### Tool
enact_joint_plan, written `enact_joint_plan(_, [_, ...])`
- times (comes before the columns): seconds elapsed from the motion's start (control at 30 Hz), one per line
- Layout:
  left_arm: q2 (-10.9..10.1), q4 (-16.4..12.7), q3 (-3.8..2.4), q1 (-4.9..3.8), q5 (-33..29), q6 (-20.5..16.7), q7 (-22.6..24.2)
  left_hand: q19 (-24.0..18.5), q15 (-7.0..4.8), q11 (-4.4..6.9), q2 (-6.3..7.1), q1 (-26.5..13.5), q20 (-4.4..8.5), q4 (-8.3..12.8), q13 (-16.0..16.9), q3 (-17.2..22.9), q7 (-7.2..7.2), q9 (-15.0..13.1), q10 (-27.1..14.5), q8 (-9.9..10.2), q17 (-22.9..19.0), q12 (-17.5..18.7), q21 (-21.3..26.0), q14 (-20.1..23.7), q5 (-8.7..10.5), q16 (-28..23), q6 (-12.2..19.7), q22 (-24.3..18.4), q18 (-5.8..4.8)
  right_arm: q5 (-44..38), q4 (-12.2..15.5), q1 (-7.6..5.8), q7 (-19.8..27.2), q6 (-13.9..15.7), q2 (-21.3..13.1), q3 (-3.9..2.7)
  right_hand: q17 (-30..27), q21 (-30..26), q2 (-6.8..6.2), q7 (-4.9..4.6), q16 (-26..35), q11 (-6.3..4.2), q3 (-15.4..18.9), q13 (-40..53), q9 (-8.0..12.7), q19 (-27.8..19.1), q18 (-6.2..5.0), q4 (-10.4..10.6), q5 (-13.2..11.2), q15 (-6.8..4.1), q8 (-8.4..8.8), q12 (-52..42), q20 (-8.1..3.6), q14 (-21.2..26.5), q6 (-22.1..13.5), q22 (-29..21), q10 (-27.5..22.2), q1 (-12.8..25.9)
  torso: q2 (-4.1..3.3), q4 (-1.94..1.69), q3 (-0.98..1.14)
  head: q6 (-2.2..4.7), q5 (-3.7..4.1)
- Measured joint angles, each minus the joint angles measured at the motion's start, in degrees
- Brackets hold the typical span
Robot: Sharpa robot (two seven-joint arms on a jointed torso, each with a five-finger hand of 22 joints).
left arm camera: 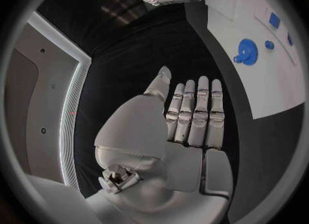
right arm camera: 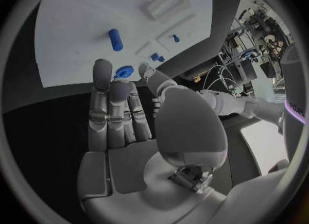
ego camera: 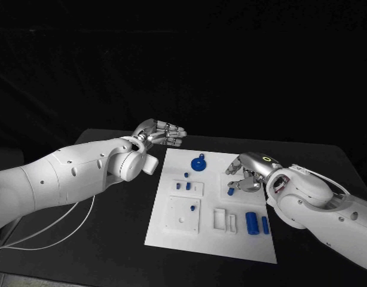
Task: Assemble the parts on the task board
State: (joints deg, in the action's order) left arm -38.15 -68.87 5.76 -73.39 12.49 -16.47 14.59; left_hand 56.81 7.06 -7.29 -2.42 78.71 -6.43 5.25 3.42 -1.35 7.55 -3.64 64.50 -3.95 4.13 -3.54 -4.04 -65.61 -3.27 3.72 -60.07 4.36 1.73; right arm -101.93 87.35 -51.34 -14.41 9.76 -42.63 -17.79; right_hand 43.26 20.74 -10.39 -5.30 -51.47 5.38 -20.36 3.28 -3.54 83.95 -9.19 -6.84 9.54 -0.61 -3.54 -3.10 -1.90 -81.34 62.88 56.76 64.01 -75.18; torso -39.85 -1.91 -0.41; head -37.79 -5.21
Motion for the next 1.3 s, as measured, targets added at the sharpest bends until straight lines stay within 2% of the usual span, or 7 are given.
enact_joint_plan(0.07, [0.01,0.0,0.0,0.0,0.0,0.03,-0.01,0.0,0.0,0.0,0.0,0.0,0.0,0.0,0.0,0.0,0.0,0.0,0.0,0.0,0.0,0.0,0.0,0.0,0.0,0.0,0.0,0.0,0.0,-0.01,-0.76,-0.04,-0.08,-0.73,0.34,0.0,-0.06,0.0,0.18,0.1,0.0,0.04,2.59,0.0,0.0,0.07,0.0,0.54,-0.02,0.01,0.0,0.0,0.09,0.01,-0.49,-0.59,-0.65,-0.77,0.0,-0.01,0.0,-0.01,0.02])
enact_joint_plan(0.17, [0.02,0.0,0.0,0.0,0.0,0.06,-0.02,0.0,0.0,0.0,0.0,0.0,0.0,0.0,0.0,0.0,0.0,0.0,0.0,0.0,0.0,0.0,0.0,0.0,0.0,0.0,0.0,0.0,0.0,-0.14,-1.83,-0.08,-0.17,-1.66,0.89,0.12,-0.22,0.0,0.31,0.39,0.0,0.26,4.25,0.04,0.0,0.07,0.04,1.1,-0.67,0.19,0.0,0.0,0.09,0.19,-0.81,-1.23,-1.47,-1.13,-0.01,-0.04,0.0,-0.01,0.04])
enact_joint_plan(0.6, [0.0,-0.04,0.0,0.0,0.0,0.16,-0.04,0.0,0.0,0.0,0.0,0.0,0.0,0.0,0.0,0.0,0.0,0.0,0.0,0.0,0.0,0.0,0.0,0.0,0.0,0.0,0.0,0.0,0.0,-0.9,-4.99,-0.09,-0.58,-5.03,2.24,1.99,-0.4,0.24,0.43,0.38,0.0,-0.04,4.73,0.04,0.0,0.08,0.35,1.31,-0.89,0.23,0.0,0.01,0.49,0.24,-0.81,-2.23,-1.04,-1.91,-0.03,-0.04,-0.04,-0.4,-0.09])
enact_joint_plan(0.73, [0.0,-0.04,0.0,0.0,0.0,0.17,-0.05,0.0,0.0,0.0,0.0,0.0,0.0,0.0,0.0,0.0,0.0,0.0,0.0,0.0,0.0,0.0,0.0,0.0,0.0,0.0,0.0,0.0,0.0,-1.1,-5.35,-0.09,-0.62,-5.64,2.6,2.56,-0.44,0.67,0.76,0.35,0.0,-0.26,0.71,0.04,0.0,0.08,0.37,-0.05,-1.24,0.23,0.0,0.0,0.49,0.24,-0.78,-2.58,0.34,-1.57,-0.03,-0.01,0.0,-0.56,-0.14])
enact_joint_plan(0.9, [0.0,-0.04,0.0,0.0,0.0,0.18,-0.07,0.0,0.0,-0.21,0.0,0.0,0.0,-0.15,0.0,-0.15,0.2,0.0,-0.21,0.0,0.0,0.0,0.0,0.0,0.0,0.0,0.2,0.0,0.0,-1.49,-5.87,-0.09,-0.68,-5.75,3.11,3.11,-0.44,1.39,0.17,-0.86,0.0,-0.89,-6.39,0.04,0.0,0.08,0.39,-1.03,-2.01,0.05,0.0,0.01,0.49,0.06,0.45,-2.58,3.21,0.19,-0.03,0.02,0.02,-0.63,-0.14])
enact_joint_plan(1.17, [0.05,-0.03,0.0,0.0,0.0,0.19,-0.1,0.0,0.0,-0.21,0.0,0.0,0.0,-0.15,0.0,-0.15,0.2,0.0,-0.21,0.0,0.0,0.0,0.0,0.0,0.0,0.0,0.2,0.0,0.0,-1.89,-6.12,-0.08,-0.68,-4.97,3.65,3.48,-0.4,1.77,-0.02,-0.48,0.0,-1.39,-10.83,0.03,0.0,0.08,0.46,-1.14,-3.59,-0.12,0.0,0.01,0.06,-0.12,0.89,-2.58,4.73,0.97,-0.01,0.03,0.01,-0.64,-0.08])
enact_joint_plan(1.3, [0.06,-0.03,0.0,0.0,0.0,0.21,-0.11,0.0,0.0,-0.21,0.0,0.0,0.0,-0.15,0.0,-0.15,0.2,0.0,-0.21,0.0,0.0,0.0,0.0,0.0,0.0,0.0,0.2,0.0,0.0,-2.13,-6.2,-0.07,-0.71,-4.24,3.73,3.56,-0.31,1.8,0.46,-0.62,0.0,-1.73,-12.97,0.0,0.0,0.08,0.73,-1.35,-5.05,-0.32,0.0,0.02,0.06,-0.34,1.61,-2.49,6.71,0.94,-0.01,0.03,-0.01,-0.67,-0.05])
